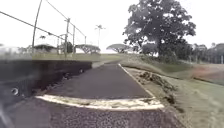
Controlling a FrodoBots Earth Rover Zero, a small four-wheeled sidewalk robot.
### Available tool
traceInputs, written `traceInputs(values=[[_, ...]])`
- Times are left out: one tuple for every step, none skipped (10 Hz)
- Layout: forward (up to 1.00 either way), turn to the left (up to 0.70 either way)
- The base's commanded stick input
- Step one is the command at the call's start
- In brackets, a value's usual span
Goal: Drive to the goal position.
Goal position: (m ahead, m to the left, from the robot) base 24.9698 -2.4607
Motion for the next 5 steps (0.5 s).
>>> traceInputs(values=[[1.00, 0.00], [1.00, 0.00], [1.00, 0.00], [1.00, 0.00], [1.00, 0.00]])
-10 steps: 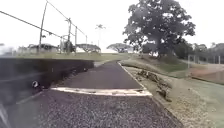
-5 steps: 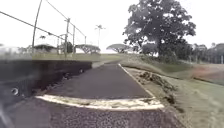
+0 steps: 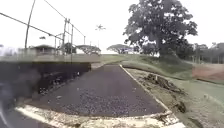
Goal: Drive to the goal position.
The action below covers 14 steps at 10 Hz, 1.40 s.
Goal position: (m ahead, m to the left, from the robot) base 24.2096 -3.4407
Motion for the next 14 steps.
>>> traceInputs(values=[[1.00, 0.00], [1.00, 0.00], [1.00, 0.00], [1.00, 0.00], [1.00, 0.00], [1.00, 0.00], [1.00, 0.00], [1.00, 0.00], [1.00, 0.00], [1.00, 0.00], [1.00, 0.00], [1.00, 0.00], [1.00, 0.00], [1.00, 0.00]])
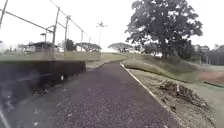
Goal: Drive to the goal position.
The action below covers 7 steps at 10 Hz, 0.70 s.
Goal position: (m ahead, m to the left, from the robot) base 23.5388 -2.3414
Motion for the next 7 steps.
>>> traceInputs(values=[[1.00, 0.00], [1.00, 0.00], [1.00, 0.00], [1.00, 0.00], [1.00, 0.00], [1.00, 0.00], [1.00, 0.00]])
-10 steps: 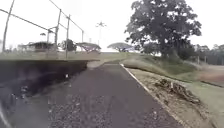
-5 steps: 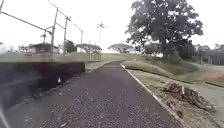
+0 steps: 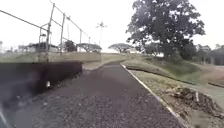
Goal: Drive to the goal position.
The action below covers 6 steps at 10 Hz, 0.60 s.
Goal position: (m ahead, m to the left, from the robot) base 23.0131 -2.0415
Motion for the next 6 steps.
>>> traceInputs(values=[[1.00, 0.00], [1.00, 0.00], [1.00, 0.00], [1.00, 0.00], [1.00, 0.00], [1.00, 0.00]])
